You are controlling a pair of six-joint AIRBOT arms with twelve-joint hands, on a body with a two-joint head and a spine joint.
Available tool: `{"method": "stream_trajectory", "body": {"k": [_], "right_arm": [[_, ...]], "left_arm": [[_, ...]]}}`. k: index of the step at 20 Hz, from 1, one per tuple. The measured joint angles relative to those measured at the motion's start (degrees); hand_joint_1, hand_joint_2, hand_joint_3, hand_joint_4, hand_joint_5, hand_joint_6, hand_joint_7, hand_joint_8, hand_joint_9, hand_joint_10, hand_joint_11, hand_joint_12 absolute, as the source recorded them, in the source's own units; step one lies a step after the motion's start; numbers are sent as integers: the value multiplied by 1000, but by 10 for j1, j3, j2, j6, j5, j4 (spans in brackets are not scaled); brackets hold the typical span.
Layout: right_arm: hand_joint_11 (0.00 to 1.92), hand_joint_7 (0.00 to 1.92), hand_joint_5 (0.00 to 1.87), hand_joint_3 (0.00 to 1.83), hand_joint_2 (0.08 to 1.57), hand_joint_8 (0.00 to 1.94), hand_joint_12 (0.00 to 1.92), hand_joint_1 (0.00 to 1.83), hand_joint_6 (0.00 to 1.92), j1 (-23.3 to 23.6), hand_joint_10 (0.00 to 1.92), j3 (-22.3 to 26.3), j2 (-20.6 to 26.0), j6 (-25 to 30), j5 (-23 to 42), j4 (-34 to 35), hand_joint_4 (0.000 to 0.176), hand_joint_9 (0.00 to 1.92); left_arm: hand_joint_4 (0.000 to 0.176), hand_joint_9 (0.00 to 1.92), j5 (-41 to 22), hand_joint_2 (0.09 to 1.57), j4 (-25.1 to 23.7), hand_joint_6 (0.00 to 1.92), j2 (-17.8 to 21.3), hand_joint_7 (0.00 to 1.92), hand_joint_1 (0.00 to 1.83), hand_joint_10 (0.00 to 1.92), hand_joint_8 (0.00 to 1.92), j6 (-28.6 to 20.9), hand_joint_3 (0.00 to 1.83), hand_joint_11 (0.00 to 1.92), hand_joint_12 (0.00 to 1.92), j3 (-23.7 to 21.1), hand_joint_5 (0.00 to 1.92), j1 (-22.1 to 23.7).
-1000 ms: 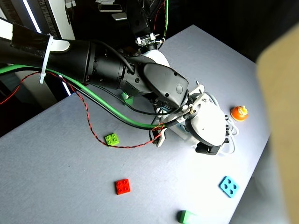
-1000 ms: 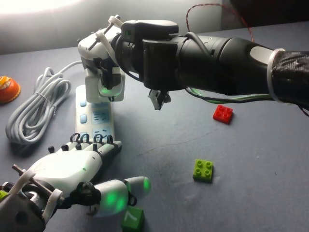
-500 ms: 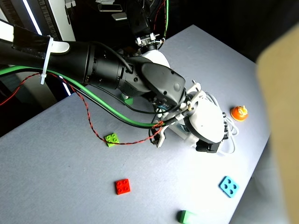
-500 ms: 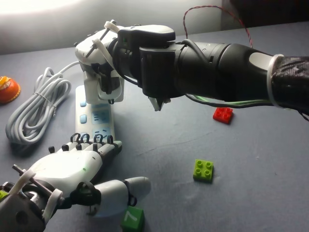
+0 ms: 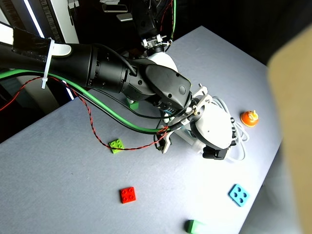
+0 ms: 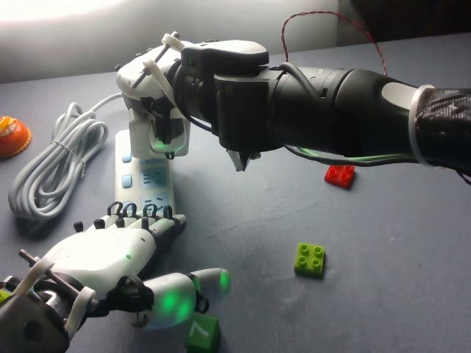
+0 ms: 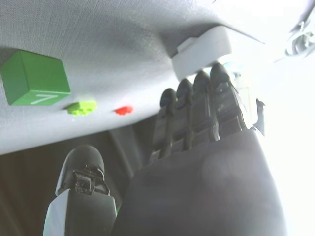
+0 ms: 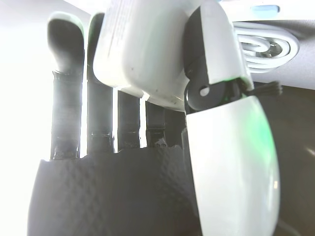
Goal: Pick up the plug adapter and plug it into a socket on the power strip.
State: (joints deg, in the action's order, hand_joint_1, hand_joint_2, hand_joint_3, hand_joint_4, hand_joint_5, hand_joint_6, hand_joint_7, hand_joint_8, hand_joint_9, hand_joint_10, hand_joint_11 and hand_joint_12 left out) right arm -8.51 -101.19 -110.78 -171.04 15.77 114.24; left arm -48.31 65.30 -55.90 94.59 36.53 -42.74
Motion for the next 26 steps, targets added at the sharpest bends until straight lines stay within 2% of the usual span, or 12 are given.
{"method": "stream_trajectory", "body": {"k": [2,6,8,15,20,23,26], "right_arm": [[796,930,873,0,1161,1300,1568,1236,974,0,1260,-2,0,2,-3,1,0,841],[821,985,923,0,1134,1216,1535,1253,893,0,1220,-11,0,3,-18,6,0,883],[810,959,886,1,1149,1260,1534,1248,945,0,1225,-14,0,3,-22,8,0,877],[769,914,872,0,1166,1324,1612,1232,981,0,1299,-17,0,4,-26,10,0,815],[708,937,775,0,1184,1255,1641,1219,1140,0,1226,-18,0,3,-28,10,0,817],[705,871,703,1,1221,1333,1621,1189,1257,1,1198,-18,0,0,-28,10,0,791],[656,821,630,2,1255,1363,1616,1158,1391,1,1137,-18,0,-7,-28,11,0,747]], "left_arm": [[0,120,0,1163,0,3,0,157,0,2,3,0,0,0,258,0,144,0],[0,131,0,1161,0,4,0,167,0,2,3,0,0,0,316,0,160,0],[0,112,0,1167,0,7,0,153,0,6,5,0,2,0,236,0,139,0],[0,124,-2,1160,0,1,0,157,0,1,1,0,0,0,259,1,144,0],[0,124,-2,1161,0,1,0,163,0,1,0,0,0,0,249,1,145,0],[0,106,-2,1164,-1,2,0,146,0,1,1,0,1,0,189,1,131,0],[0,120,-2,1167,-1,3,0,155,0,1,1,-1,2,0,246,1,138,0]]}}
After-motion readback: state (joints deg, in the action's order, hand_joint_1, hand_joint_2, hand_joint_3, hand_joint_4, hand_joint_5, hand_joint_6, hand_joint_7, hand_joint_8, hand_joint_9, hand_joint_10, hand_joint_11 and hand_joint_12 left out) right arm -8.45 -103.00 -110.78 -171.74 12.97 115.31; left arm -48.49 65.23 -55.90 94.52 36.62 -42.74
